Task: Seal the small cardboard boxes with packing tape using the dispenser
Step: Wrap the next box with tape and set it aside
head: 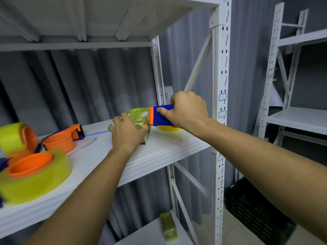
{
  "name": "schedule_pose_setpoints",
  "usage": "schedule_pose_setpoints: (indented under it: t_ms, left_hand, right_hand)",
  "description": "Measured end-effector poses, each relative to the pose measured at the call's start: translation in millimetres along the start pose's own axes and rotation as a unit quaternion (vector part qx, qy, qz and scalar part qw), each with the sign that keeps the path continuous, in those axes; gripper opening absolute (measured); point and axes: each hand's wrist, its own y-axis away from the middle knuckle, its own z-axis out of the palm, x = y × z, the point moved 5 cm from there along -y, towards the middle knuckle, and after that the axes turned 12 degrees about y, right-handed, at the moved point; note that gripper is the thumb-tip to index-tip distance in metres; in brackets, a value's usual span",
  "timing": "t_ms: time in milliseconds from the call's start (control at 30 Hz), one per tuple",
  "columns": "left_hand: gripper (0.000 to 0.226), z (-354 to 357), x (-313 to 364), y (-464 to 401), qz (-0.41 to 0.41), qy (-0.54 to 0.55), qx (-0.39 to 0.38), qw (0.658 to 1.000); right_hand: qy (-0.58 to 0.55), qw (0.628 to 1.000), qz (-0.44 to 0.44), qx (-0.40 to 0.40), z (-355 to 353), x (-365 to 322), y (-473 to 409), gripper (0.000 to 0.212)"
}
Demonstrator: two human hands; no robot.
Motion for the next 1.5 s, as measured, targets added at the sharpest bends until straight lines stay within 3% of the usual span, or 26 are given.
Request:
schedule_pose_setpoints:
  t_ms: [133, 267, 400, 700, 967, 1167, 1500]
  left_hand:
    - [0.106, -8, -11, 1, -0.041, 0.05, 0.021, 0.998]
    - [0.1, -17, -19, -1, -0.107, 0.068, 0.023, 0.992]
    - [0.101, -23, -19, 3, -0.122, 0.07, 0.02, 0.99]
    - [0.096, -60, -25, 16, -0.066, 0.011, 0.01, 0.998]
    - [0.103, -82, -33, 18, -0.058, -0.061, -0.045, 0.995]
    - [0.099, -90, -33, 31, -0.029, 0.004, -0.008, 1.0]
    - [0.093, -122, 0, 84, 0.02, 0.009, 0.083, 0.996]
  right_hand:
    - [-0.004, 1.0, -0.001, 0.006, -1, -7, 0, 0.047]
    - [-0.009, 1.0, -0.002, 0.006, -2, -13, 1, 0.044]
    - [-0.008, 1.0, 0.005, 0.006, -6, -14, 4, 0.044]
    - [-0.027, 0.999, 0.041, -0.008, -14, 1, 15, 0.048]
    - [-0.057, 0.997, 0.042, -0.023, 0, -20, 31, 0.045]
    - [-0.082, 0.995, 0.05, -0.03, 2, -36, 42, 0.049]
    - [-0.101, 0.994, 0.034, -0.017, -38, -26, 64, 0.05]
